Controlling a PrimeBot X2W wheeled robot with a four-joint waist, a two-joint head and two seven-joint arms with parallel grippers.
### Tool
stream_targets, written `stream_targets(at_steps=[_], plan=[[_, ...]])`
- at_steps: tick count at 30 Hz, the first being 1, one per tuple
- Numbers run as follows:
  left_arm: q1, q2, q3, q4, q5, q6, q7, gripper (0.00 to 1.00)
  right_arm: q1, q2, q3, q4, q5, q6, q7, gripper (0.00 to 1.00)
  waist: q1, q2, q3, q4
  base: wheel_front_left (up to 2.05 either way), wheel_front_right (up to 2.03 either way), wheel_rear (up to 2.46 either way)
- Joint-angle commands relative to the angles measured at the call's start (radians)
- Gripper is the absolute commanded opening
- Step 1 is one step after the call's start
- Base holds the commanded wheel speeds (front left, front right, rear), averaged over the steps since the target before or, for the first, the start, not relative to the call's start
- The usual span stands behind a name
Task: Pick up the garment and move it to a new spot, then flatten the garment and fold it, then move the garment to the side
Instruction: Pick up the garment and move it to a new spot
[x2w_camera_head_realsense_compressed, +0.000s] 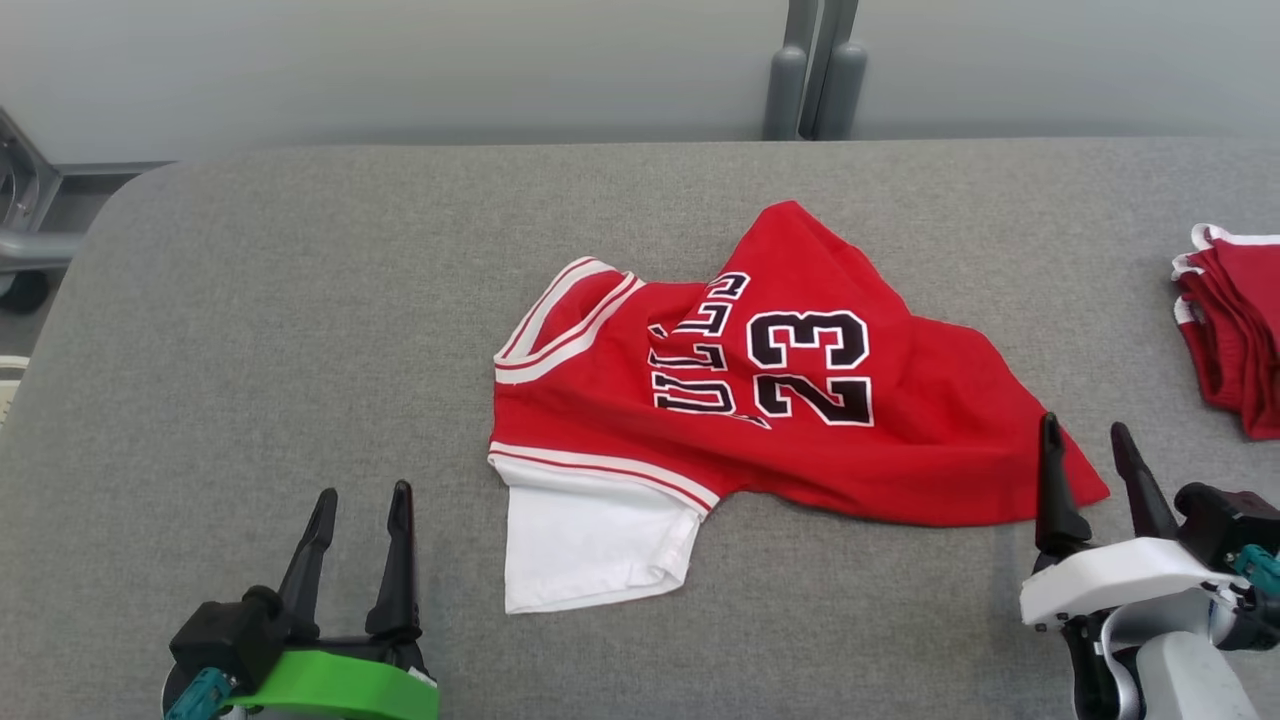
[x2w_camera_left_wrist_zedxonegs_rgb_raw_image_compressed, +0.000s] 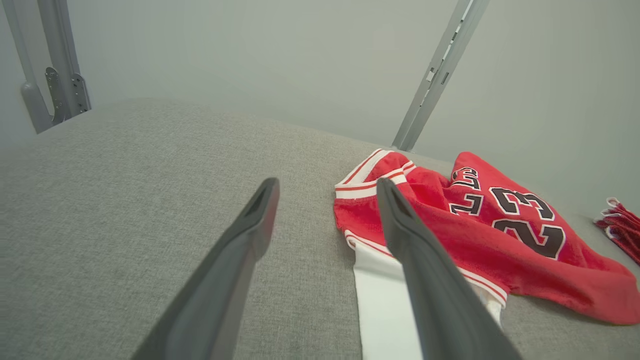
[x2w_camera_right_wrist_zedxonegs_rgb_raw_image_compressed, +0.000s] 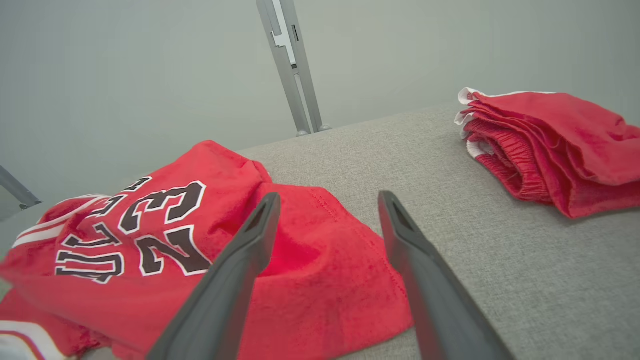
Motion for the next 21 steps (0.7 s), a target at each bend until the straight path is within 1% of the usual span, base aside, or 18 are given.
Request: stream_targets(at_steps=[1,2,6,8,14,21], plan=[[0.008,0.014,0.002,0.007,0.007,-0.001,0.000,1.00,0.011,-0.004,0.014,-0.008,0.015,-0.001,-0.003,1.00,0.0000,0.0000,-0.022,-0.012,0.00,0.00,0.00],[0.012,0.026,-0.004,0.023,0.025,-0.001,0.000,1.00,0.019,-0.004,0.044,-0.016,0.033,-0.001,0.001,1.00,0.0000,0.0000,-0.035,-0.017,0.00,0.00,0.00],[0.038,0.055,-0.020,0.050,0.076,0.015,0.000,1.00,0.043,-0.003,0.103,-0.034,0.033,-0.001,0.034,1.00,0.0000,0.0000,-0.075,-0.035,0.00,0.00,0.00],[0.048,0.061,-0.025,0.050,0.088,0.020,0.000,1.00,0.056,-0.004,0.119,-0.042,0.030,-0.001,0.044,1.00,0.0000,0.0000,-0.082,-0.040,0.00,0.00,0.00],[0.082,0.067,-0.024,0.045,0.102,0.036,0.000,1.00,0.085,-0.003,0.153,-0.063,0.003,-0.001,0.078,1.00,0.0000,0.0000,-0.098,-0.047,0.00,0.00,0.00],[0.104,0.078,-0.002,0.031,0.097,0.047,0.000,1.00,0.106,-0.008,0.191,-0.096,-0.032,-0.001,0.104,1.00,0.0000,0.0000,-0.106,-0.037,0.00,0.00,0.00]])
